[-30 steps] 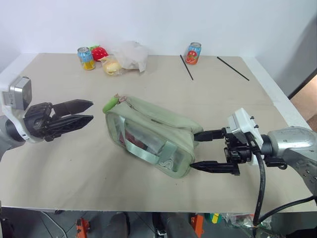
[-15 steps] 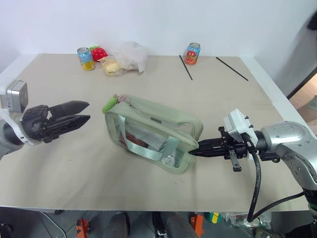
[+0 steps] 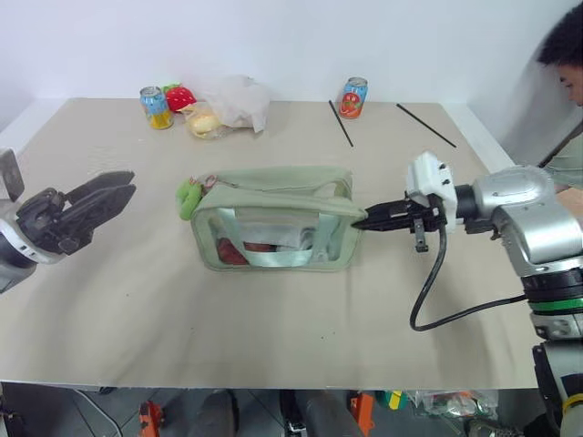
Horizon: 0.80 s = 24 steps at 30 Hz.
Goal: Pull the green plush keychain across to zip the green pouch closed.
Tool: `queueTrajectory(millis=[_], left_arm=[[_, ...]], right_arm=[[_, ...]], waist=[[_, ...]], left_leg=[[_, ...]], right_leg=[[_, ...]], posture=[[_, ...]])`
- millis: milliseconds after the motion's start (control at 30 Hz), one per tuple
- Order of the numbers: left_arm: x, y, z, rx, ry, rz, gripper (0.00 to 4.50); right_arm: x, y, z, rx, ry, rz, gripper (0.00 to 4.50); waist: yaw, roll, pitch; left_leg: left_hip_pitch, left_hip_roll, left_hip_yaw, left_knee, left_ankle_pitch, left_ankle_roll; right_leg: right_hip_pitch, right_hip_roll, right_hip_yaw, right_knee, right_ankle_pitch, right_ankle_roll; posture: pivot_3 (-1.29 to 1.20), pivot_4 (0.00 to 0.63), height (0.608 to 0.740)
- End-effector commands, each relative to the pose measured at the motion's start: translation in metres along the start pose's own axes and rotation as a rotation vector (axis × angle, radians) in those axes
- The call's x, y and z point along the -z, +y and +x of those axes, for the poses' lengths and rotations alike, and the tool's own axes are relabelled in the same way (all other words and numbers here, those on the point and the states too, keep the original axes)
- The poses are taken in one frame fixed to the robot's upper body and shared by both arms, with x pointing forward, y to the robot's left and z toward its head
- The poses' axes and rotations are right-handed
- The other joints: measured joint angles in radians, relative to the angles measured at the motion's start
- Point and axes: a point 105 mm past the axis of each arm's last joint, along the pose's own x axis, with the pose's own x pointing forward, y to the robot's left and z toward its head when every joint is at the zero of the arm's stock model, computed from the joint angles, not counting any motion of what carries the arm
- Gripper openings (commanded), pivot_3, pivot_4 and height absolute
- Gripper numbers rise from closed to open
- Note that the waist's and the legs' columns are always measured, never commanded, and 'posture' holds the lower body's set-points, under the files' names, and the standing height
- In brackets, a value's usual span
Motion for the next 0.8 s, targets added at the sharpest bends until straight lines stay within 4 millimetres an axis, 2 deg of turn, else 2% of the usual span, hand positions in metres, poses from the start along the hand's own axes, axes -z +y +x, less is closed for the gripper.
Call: queueTrajectory(millis=[33,133,200,367,467,567,700,800], left_arm=[[0.015,0.007,-0.003,-0.089,0.058,-0.073,3.12],[0.032,0.017,-0.001,-0.168,0.107,-0.162,3.12],[0.037,0.025,0.002,-0.210,0.088,-0.220,3.12],[0.022,0.040,0.001,-0.246,-0.066,-0.351,3.12],[0.028,0.047,-0.004,-0.278,-0.086,-0.426,3.12],[0.039,0.047,-0.003,-0.274,-0.072,-0.492,3.12],[0.058,0.046,0.008,-0.263,-0.043,-0.559,3.12],[0.065,0.044,0.017,-0.245,-0.043,-0.580,3.12]], right_arm=[[-0.005,0.010,0.009,-0.041,-0.026,-0.027,0.08],[-0.007,0.011,0.011,-0.039,-0.038,-0.029,0.08],[-0.008,0.010,0.011,-0.032,-0.042,-0.025,0.08],[-0.008,0.011,0.010,-0.023,-0.044,-0.019,0.08],[-0.008,0.013,0.008,-0.015,-0.040,-0.014,0.08],[-0.008,0.014,0.005,-0.006,-0.037,-0.011,0.08],[-0.009,0.015,0.002,0.006,-0.032,-0.007,0.08],[-0.010,0.015,0.001,0.014,-0.033,-0.004,0.08]], waist=[[0.000,0.000,0.000],[0.001,0.000,0.000],[0.001,0.000,0.000],[0.001,0.000,0.000],[0.000,0.000,0.000],[0.002,-0.001,0.000],[0.003,-0.001,0.000],[0.003,-0.001,0.000]], left_leg=[[0.000,0.000,0.000,0.000,0.000,0.000],[0.002,0.001,0.000,0.001,0.000,0.000],[0.003,0.000,0.000,0.003,0.001,-0.001],[0.004,0.001,0.000,0.006,0.002,-0.002],[0.005,0.003,0.000,0.005,0.002,-0.001],[0.005,0.003,-0.001,0.004,0.002,-0.002],[0.004,0.002,0.000,0.004,0.002,-0.002],[0.004,0.001,0.000,0.005,0.002,-0.002]], right_leg=[[0.000,0.000,0.000,0.000,0.000,0.000],[0.001,0.001,0.000,0.003,0.000,0.000],[0.001,0.001,0.000,0.006,0.000,0.000],[0.001,0.001,-0.002,0.011,0.001,0.000],[0.001,0.003,-0.001,0.012,0.000,-0.001],[0.000,0.003,-0.002,0.012,-0.001,-0.003],[0.000,0.002,-0.002,0.012,-0.001,-0.003],[0.001,0.001,-0.002,0.012,-0.001,-0.003]], posture=[[0.00,0.150,0.740],[0.00,0.150,0.740],[0.00,0.150,0.740],[0.00,0.150,0.740],[0.00,0.150,0.740],[0.00,0.150,0.740],[0.00,0.150,0.740],[0.00,0.150,0.740]])
